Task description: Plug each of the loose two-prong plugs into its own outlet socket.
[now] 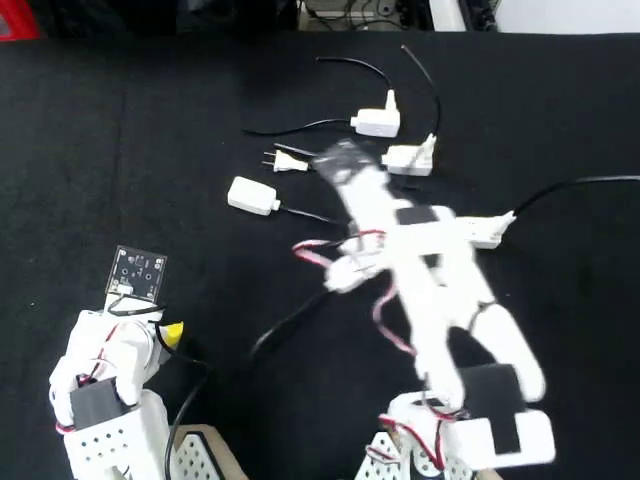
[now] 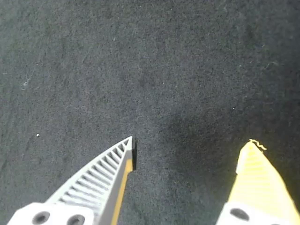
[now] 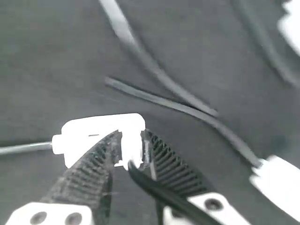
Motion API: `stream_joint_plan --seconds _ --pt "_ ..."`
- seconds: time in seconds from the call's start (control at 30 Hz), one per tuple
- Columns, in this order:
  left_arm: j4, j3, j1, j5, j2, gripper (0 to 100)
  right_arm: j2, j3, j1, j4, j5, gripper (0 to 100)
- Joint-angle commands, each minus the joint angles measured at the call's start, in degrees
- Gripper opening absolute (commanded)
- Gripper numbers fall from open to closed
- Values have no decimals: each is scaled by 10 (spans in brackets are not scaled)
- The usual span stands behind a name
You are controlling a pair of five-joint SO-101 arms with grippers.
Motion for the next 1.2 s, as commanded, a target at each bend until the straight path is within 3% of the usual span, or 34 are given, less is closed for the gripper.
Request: stream_joint_plan --seconds 0.0,0.13,0.27,0.37,0.47,0.6,0.8,0.97,1.03,1.17 --pt "-3 0 6 -4 -3 346 5 33 162 -62 78 11" --pt "-3 0 7 -4 -3 346 5 39 268 -109 138 11" --pt "-3 0 7 -4 -3 346 5 39 316 -145 151 15" --pt "-3 0 7 -4 -3 346 0 48 314 -138 138 52" --pt "-3 0 7 -4 -3 346 -7 38 281 -102 73 203" --pt "-3 -1 5 -4 -3 346 -50 -7 228 -4 52 339" --pt "-18 -9 7 46 -4 346 -177 -160 160 236 -69 276" --pt "-75 -29 8 178 2 346 -252 -335 110 432 -133 73" --pt "-72 -60 24 219 3 346 -254 -376 85 472 -156 8" --pt "-46 -153 109 299 39 346 -226 -338 23 447 -199 49"
